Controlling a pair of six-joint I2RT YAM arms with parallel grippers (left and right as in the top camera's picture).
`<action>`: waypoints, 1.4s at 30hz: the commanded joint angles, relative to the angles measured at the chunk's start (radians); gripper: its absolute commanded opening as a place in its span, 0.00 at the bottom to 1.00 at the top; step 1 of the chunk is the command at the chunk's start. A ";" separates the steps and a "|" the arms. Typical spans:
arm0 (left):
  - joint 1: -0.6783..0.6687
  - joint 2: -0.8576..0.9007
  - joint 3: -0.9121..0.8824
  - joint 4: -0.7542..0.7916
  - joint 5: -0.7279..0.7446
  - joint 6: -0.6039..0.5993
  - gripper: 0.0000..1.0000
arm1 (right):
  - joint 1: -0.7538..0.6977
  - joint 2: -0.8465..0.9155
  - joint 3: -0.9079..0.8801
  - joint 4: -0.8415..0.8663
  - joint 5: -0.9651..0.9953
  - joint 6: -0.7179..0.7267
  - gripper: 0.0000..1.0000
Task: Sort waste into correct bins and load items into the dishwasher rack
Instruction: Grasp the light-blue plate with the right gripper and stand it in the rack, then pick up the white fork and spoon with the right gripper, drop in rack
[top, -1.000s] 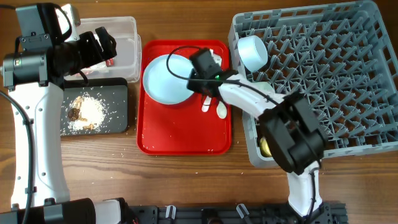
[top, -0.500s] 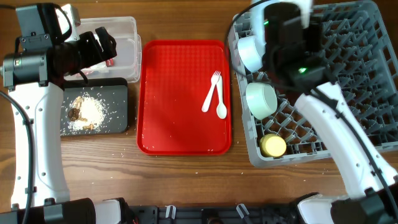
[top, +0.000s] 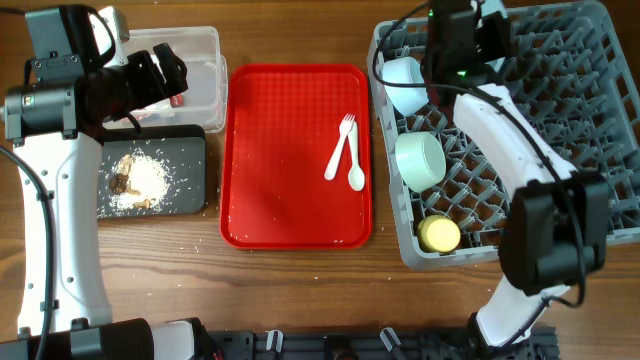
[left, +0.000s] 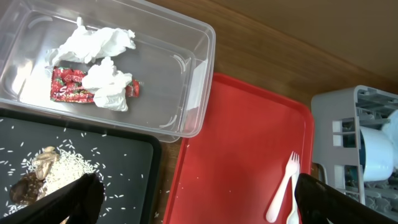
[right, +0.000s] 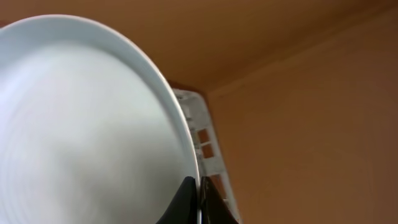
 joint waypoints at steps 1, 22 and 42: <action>0.004 0.003 0.002 0.002 -0.006 0.016 1.00 | 0.002 0.025 0.008 0.005 -0.034 0.042 0.05; 0.002 0.003 0.002 0.002 -0.006 0.016 1.00 | 0.326 -0.122 -0.031 -0.625 -1.063 0.945 1.00; 0.002 0.003 0.002 0.002 -0.006 0.016 1.00 | 0.279 0.229 0.088 -0.716 -1.113 1.180 0.52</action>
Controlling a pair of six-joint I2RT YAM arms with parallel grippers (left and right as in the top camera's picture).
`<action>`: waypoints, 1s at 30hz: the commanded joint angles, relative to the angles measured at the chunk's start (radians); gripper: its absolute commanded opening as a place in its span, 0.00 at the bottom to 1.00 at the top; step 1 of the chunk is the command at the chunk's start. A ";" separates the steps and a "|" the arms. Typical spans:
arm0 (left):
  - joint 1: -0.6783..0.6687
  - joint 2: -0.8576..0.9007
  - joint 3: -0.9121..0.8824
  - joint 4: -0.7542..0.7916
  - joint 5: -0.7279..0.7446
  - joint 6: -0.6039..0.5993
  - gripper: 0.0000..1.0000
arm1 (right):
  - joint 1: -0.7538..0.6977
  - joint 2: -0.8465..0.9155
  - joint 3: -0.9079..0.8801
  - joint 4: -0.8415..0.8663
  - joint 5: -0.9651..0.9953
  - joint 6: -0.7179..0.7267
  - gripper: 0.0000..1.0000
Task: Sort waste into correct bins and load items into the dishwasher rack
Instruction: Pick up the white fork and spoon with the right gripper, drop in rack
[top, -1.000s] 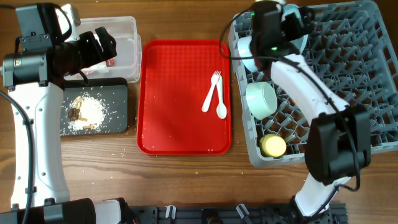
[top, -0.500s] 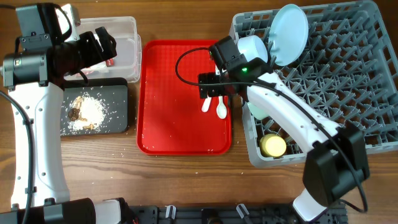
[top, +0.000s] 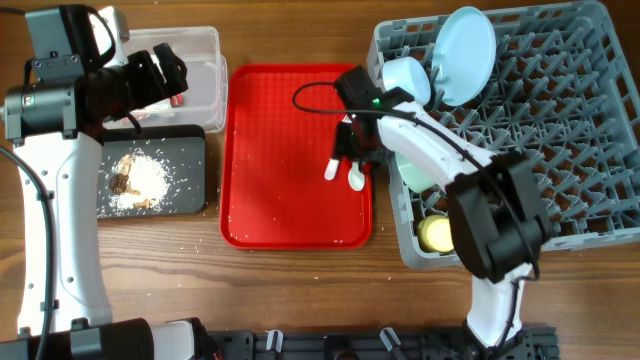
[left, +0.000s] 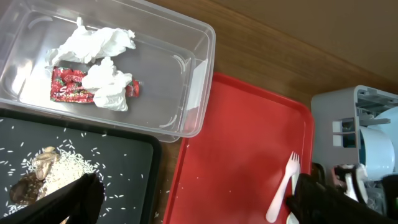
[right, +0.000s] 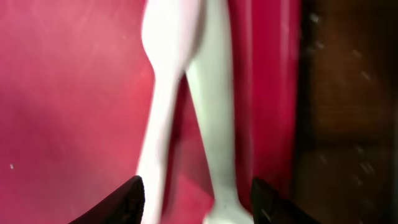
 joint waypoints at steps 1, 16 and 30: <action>0.002 0.003 0.002 0.002 -0.006 0.016 1.00 | 0.002 0.084 0.076 -0.016 -0.031 0.010 0.51; 0.002 0.003 0.002 0.002 -0.006 0.016 1.00 | 0.002 0.090 0.192 -0.097 -0.086 -0.137 0.05; 0.002 0.003 0.002 0.002 -0.006 0.016 1.00 | -0.276 -0.417 0.190 -0.476 0.457 -0.623 0.05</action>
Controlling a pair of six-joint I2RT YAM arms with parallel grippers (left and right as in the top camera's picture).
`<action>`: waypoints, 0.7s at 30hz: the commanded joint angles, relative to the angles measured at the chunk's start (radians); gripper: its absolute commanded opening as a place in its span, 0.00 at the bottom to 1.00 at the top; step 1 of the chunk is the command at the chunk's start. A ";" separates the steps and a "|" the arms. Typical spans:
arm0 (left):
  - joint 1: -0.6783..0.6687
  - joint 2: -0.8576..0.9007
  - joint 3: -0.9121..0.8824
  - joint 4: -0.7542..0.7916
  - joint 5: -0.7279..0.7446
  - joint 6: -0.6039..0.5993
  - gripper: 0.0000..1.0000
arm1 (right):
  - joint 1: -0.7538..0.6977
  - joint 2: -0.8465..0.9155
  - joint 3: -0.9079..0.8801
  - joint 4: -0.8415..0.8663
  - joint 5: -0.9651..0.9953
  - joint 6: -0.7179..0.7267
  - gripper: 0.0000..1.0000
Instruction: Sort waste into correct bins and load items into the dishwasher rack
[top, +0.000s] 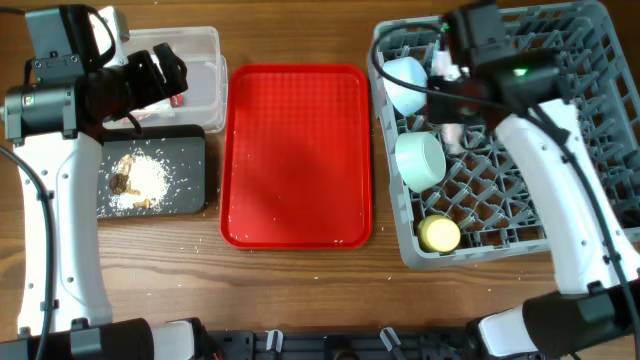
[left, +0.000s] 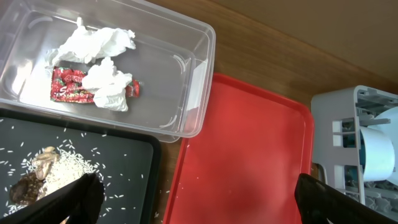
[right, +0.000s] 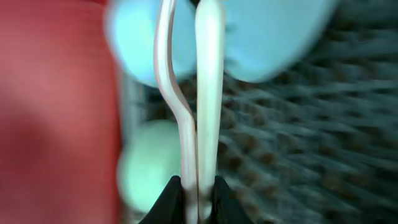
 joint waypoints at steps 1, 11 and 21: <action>0.002 0.003 0.002 0.002 -0.006 0.016 1.00 | -0.059 0.023 -0.079 0.014 0.147 -0.182 0.05; 0.002 0.003 0.002 0.002 -0.006 0.016 1.00 | -0.128 0.021 -0.350 0.296 0.066 -0.257 0.47; 0.002 0.003 0.002 0.002 -0.006 0.016 1.00 | -0.119 -0.017 -0.172 0.267 -0.598 -0.208 0.64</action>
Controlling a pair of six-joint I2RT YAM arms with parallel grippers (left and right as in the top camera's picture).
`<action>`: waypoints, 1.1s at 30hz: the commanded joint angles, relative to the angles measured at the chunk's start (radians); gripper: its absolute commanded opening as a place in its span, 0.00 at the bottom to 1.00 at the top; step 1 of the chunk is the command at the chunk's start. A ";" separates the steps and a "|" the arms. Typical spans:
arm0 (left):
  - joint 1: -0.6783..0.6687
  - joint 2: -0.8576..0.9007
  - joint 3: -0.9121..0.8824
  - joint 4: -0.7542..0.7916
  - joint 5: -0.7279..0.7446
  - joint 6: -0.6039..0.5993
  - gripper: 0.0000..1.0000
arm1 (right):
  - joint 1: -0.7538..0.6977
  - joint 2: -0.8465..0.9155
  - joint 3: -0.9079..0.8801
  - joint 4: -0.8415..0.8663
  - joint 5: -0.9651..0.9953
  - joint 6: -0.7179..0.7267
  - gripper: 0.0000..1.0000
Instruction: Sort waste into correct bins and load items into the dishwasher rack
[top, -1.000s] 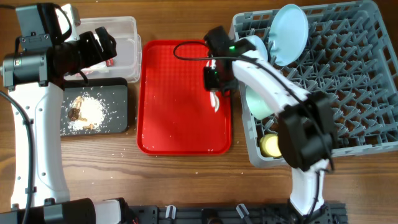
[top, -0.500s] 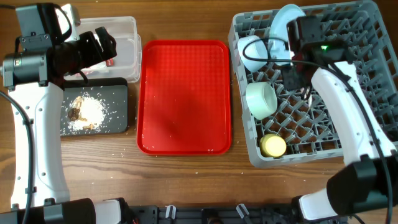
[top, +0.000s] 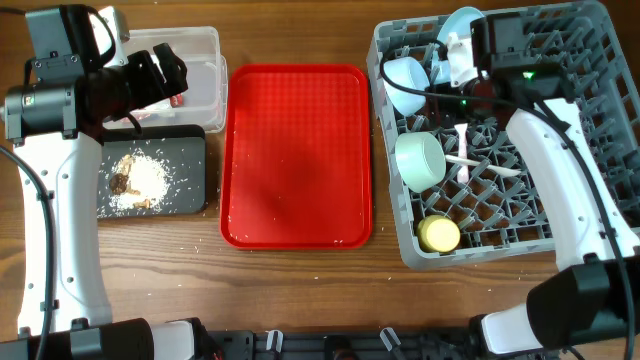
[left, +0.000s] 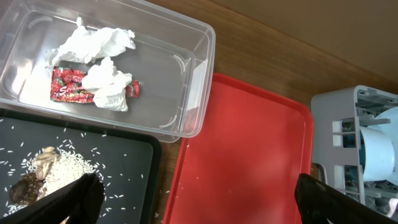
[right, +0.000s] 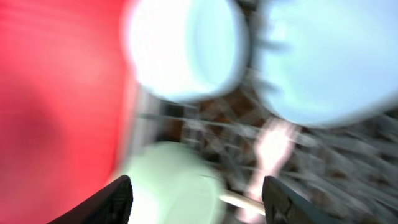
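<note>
The white plastic fork and spoon lie across the grid of the grey dishwasher rack, just right of the green bowl. My right gripper hangs open above them, its view blurred; the cutlery shows pale below it. A white cup and a light blue plate stand at the rack's back left. The red tray is bare. My left gripper is open, high over the clear bin, which holds white napkins and a red wrapper.
A black tray with rice and food scraps lies in front of the clear bin. A yellow cup sits in the rack's front left corner. A few rice grains dot the wooden table near the red tray.
My right gripper was shut on the fork and spoon over the rack; it is now open and the two pieces lie in the rack beside the green bowl. The left arm has not moved.
First my right gripper held the light blue plate at the rack while fork and spoon lay on the red tray. Then the plate stood in the rack and the gripper was open at the cutlery. Later it held both over the rack; now they lie in it.
</note>
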 joint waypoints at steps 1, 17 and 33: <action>0.002 0.003 0.002 0.002 -0.006 0.016 1.00 | 0.007 -0.024 0.023 -0.034 -0.225 0.040 0.61; 0.002 0.003 0.002 0.002 -0.006 0.016 1.00 | 0.241 -0.067 -0.027 -0.292 0.218 0.356 0.35; 0.002 0.003 0.002 0.002 -0.006 0.016 1.00 | 0.332 -0.067 -0.301 -0.271 0.316 0.470 0.08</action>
